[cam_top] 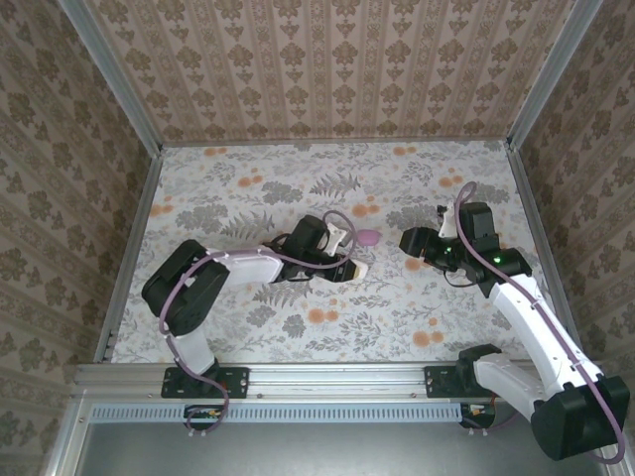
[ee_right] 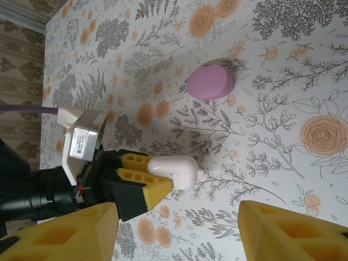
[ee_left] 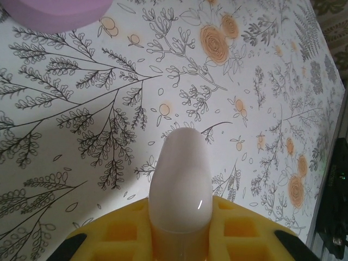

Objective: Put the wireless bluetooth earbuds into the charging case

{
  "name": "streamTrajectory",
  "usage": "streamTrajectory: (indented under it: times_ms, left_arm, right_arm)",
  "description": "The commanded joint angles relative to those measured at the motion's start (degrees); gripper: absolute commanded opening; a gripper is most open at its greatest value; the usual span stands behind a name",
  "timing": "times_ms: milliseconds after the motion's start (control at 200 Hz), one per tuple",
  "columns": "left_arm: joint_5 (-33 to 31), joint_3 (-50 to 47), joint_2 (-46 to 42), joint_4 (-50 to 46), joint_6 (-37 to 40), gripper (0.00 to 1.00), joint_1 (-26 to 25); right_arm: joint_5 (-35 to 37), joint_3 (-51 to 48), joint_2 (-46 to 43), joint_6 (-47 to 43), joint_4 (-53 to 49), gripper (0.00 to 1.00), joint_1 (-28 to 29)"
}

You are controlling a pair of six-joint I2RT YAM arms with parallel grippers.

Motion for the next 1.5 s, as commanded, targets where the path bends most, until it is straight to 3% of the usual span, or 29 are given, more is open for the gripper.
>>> streamTrajectory:
  times_ms: [0,660,1030,1280,1495]
  left_arm:
    - [0.7,3.2,0.7,-3.3,-1.9,0.15,0.1]
    - [-4.4,4.8,3.9,-10.1,-5.1,0.2,2.1]
    - [-8.3,1.9,0.9,-11.9,-5.4,0.39,3.3]
    - [-12.9,-2.1,-5.6,-11.0,-4.2,0.5,3.6]
    - [-21.8,-8.0,-16.6,-7.7,-1.9,0.54,4.1]
  right_arm:
    - [0.8,-1.1,-0.3,0.3,0.4,0.62,-0.5]
    - [0.1,-1.5,2.4,-0.6,0.7,0.63,-1.3]
    - [1.9,0.0,3.7,-1.4,0.2,0.63,-1.4]
    - [9.0,1.5,2.1,-4.0,-0.2,0.65,-1.6]
    - [23.5,-1.0,-4.9,-7.7,2.6,0.73,-1.7]
